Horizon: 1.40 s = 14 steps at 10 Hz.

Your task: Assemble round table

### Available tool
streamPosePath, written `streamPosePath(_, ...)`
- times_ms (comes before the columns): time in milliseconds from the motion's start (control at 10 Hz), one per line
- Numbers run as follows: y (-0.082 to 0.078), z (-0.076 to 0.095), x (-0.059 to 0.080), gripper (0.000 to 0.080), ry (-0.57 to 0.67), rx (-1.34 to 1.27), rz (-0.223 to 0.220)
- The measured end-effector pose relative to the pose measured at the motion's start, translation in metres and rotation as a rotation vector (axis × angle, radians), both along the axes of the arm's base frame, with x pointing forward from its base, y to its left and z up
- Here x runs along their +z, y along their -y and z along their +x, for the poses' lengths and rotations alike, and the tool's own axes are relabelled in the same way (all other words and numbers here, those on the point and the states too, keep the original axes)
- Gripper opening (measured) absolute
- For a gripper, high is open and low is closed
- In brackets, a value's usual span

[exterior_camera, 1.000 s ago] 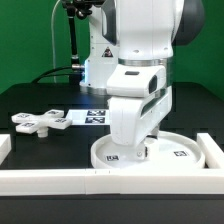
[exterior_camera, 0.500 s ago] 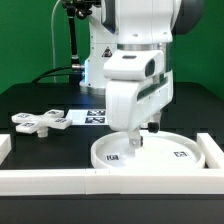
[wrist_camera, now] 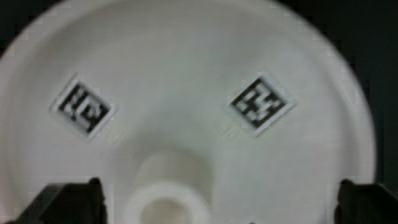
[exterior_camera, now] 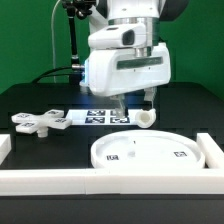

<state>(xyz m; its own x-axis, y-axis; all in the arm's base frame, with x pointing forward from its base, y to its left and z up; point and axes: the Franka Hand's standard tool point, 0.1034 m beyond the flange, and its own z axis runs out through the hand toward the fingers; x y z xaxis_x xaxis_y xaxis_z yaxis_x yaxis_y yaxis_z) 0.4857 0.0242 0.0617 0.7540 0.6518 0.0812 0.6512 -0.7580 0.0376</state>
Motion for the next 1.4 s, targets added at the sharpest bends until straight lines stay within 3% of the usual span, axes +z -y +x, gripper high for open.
streamPosePath(500,-0.002,-0.004,-0.001,0.0649,-0.005,-0.080,0.011)
streamPosePath(800,0.004,-0.016,-0.008,0.0649,-0.027,-0.468,0.069)
streamPosePath(1000,0.001,-0.037,-0.014,0.0649,-0.068,-0.799,0.101)
streamPosePath(1400,-0.005,-0.037,-0.015,0.0649,-0.106,-1.058,0.129)
